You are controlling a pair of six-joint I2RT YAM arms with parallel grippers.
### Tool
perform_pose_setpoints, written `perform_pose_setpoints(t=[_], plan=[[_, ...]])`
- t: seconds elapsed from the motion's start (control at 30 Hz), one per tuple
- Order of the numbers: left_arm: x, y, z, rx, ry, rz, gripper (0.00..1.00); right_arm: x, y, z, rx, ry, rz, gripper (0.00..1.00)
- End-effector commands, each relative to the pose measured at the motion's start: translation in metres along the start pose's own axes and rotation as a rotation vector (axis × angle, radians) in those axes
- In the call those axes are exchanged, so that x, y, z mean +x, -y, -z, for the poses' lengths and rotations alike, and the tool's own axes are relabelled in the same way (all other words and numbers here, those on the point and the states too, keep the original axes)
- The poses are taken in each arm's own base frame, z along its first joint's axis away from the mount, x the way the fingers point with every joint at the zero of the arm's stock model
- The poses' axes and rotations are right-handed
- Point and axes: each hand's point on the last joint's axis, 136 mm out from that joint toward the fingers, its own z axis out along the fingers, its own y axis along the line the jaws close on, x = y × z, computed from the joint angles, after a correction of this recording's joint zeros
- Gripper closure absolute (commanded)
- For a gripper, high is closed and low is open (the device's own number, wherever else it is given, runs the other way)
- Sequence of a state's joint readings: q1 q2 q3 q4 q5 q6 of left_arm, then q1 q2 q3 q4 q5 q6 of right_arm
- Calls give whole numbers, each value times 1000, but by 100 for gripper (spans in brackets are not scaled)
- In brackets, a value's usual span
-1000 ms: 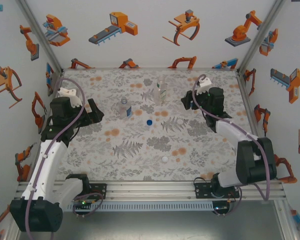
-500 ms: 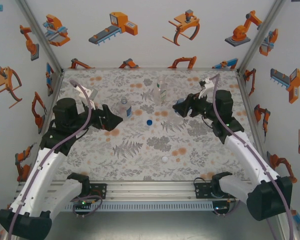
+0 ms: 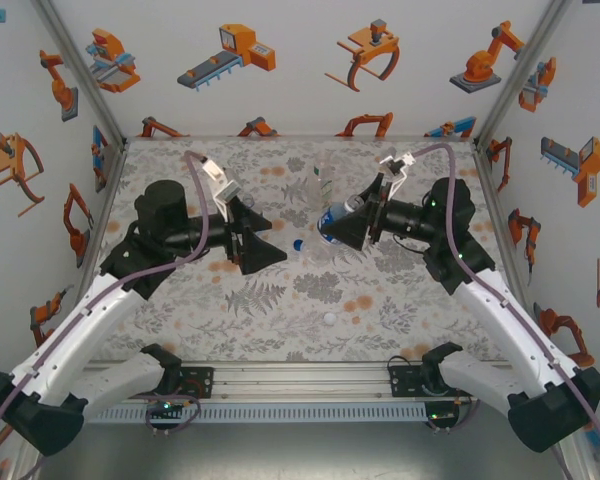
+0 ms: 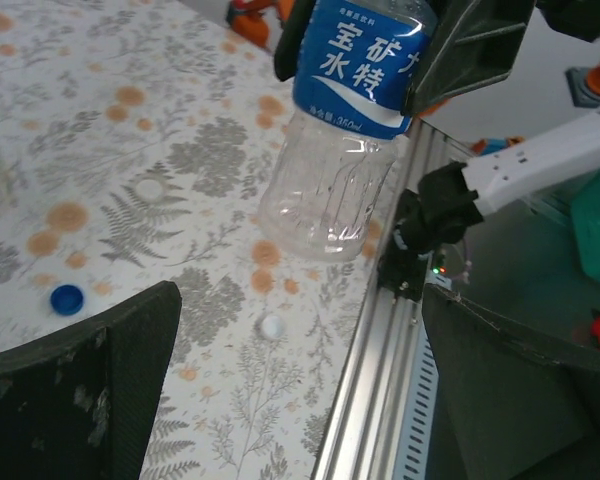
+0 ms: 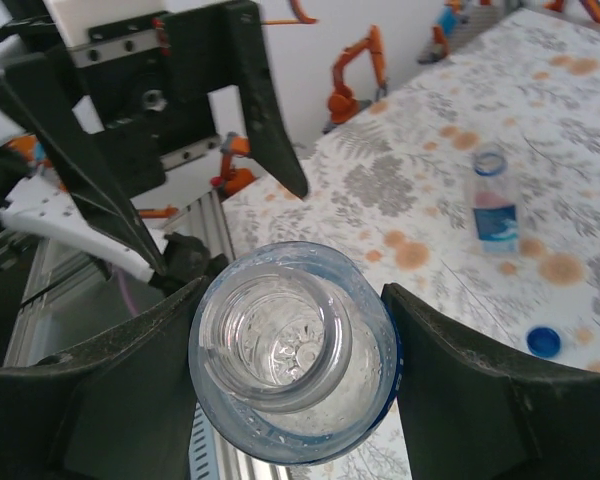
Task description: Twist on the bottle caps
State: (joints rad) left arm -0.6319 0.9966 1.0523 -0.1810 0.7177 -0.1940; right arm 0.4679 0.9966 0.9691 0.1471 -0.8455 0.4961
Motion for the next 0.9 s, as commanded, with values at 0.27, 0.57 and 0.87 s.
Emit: perform_pose_setpoints(t=[0.27,0.57,0.87], plan=[[-18,53,-28,284,-11,1,3,-33,-79,-3,-246,43,138,98],[-18,85,-42,481,-57,43,14,-40,-105,-5,-331,62,190,100],[-21,97,-40,549,-72,48,37,-39,-116,-5,-367,65,209,100]])
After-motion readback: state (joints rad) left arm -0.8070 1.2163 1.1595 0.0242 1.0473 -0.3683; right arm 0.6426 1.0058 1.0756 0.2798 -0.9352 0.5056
